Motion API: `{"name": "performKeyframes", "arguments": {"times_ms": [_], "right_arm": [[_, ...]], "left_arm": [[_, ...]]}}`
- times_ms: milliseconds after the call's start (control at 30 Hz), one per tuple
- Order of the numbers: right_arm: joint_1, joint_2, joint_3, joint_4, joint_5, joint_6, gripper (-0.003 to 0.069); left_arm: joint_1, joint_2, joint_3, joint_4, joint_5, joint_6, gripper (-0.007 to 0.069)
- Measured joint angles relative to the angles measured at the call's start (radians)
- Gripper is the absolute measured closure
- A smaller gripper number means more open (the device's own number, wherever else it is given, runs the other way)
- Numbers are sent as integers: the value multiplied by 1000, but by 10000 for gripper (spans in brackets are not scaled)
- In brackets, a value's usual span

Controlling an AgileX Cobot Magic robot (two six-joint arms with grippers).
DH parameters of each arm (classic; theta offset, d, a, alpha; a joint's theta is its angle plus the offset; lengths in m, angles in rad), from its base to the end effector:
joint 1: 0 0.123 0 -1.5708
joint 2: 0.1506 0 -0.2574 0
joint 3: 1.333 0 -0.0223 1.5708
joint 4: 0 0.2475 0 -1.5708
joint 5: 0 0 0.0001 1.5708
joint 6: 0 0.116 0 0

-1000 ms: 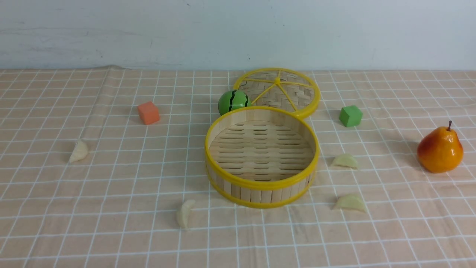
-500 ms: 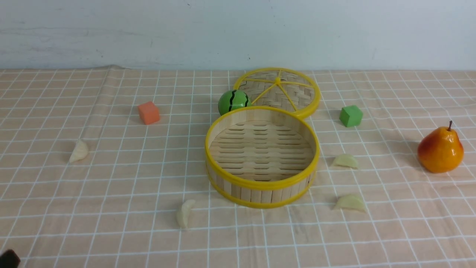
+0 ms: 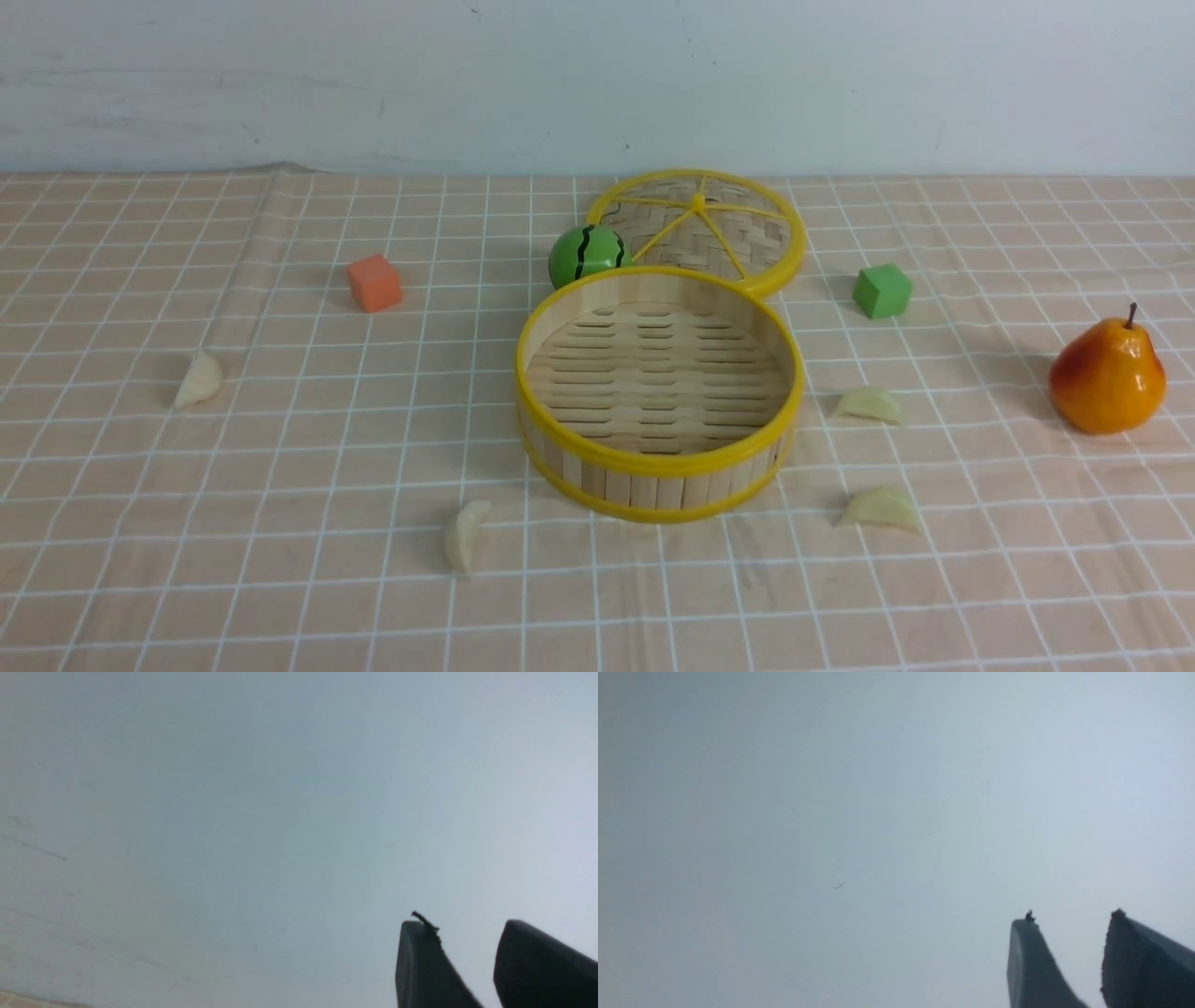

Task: Put the dumplings into the steamer on the table with the brown tablecloth.
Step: 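Reach for and grasp a dumpling on the table with the left gripper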

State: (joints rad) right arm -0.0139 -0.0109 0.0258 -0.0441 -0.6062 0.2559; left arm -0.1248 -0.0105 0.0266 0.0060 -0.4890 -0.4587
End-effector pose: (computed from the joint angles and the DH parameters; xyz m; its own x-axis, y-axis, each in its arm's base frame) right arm 0.0808 0.0018 0.2716 0.6109 0.2093 -0.7635 -0.1422 0.9777 0.1543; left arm 0.0880 -0.0114 0.2603 0.4183 -0.4939 -0.7623 0.3449 0.8627 -0.3698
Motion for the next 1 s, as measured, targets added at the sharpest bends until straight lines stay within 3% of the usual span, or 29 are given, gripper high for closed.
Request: {"name": "performKeyframes", "arguments": {"times_ms": [67, 300, 400, 633, 700, 733, 867, 1000], "right_arm": [[0, 0, -1, -1, 6, 24, 420], [0, 135, -144, -58, 24, 55, 420], [0, 203, -183, -67, 36, 69, 435], [1, 453, -258, -37, 195, 10, 642], [9, 504, -293, 11, 343, 19, 675], [11, 509, -300, 21, 372, 23, 676], [54, 545, -389, 44, 660, 29, 668], [120, 607, -449, 19, 787, 19, 665]], "left_arm": [[0, 0, -20, -6, 4, -40, 418], [0, 245, -311, 54, 194, -74, 622], [0, 375, -365, 76, 226, -75, 638], [0, 734, -557, 127, 345, -91, 638], [0, 851, -658, 129, 520, -101, 638], [0, 860, -666, 129, 555, -101, 638], [0, 1053, -828, 126, 943, -63, 638], [0, 1180, -926, 90, 1132, 28, 638]]}}
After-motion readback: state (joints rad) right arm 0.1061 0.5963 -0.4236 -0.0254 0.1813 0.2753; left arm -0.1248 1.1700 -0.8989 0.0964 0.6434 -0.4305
